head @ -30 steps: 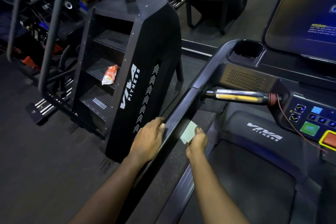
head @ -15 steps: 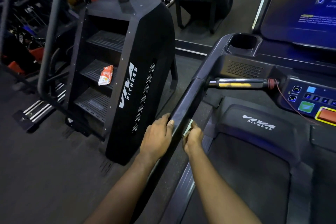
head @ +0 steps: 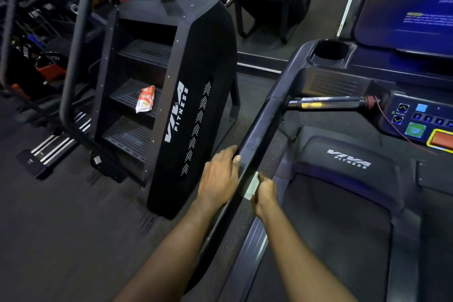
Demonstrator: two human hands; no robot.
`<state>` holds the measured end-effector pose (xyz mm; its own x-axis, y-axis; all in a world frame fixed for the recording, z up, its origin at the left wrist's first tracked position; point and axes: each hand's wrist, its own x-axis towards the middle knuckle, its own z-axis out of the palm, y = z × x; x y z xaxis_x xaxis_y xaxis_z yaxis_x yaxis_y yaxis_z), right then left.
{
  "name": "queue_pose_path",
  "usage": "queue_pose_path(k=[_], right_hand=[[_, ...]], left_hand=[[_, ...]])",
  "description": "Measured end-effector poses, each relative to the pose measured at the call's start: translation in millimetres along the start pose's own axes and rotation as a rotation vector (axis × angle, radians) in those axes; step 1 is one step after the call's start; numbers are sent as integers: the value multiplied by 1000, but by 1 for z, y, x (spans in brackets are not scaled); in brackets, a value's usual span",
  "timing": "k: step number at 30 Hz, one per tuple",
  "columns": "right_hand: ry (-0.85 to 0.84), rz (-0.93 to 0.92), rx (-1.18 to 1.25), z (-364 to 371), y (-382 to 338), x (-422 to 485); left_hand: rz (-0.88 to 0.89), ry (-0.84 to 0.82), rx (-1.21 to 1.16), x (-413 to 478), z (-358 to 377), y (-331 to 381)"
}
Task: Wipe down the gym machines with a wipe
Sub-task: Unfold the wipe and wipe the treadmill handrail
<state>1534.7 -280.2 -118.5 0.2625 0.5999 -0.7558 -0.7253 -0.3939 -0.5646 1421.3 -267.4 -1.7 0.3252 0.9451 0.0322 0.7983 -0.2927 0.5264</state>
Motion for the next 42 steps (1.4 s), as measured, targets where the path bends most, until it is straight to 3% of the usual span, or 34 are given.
queue_pose_path(k=[5,12,15,20,27,34,39,42], right_hand=[[43,-63,125,4,-5,-11],[25,-23,-13,-6,21,-28],[56,-87,88,0,24,-36],[-5,-49,-43,-3,55,-57],[58,-124,38,0,76,-77],[30,-141,-118,-14,108,-100],[54,-164,10,2,123,-113],[15,-113,-113,-8,136,-121]], left_hand=[[19,-57,-11,-34,-9,-20],[-23,-97,-74,-67,-20,-38],[17,-113,-81,-73,-23,-39],[81,-165,-60,-84,-28,-45],[108,-61,-86,-91,-22,-52],[169,20,-16,-94,-21,-50],[176,46,13,-96,-24,-48],[180,43,-6,-98,-25,-48]])
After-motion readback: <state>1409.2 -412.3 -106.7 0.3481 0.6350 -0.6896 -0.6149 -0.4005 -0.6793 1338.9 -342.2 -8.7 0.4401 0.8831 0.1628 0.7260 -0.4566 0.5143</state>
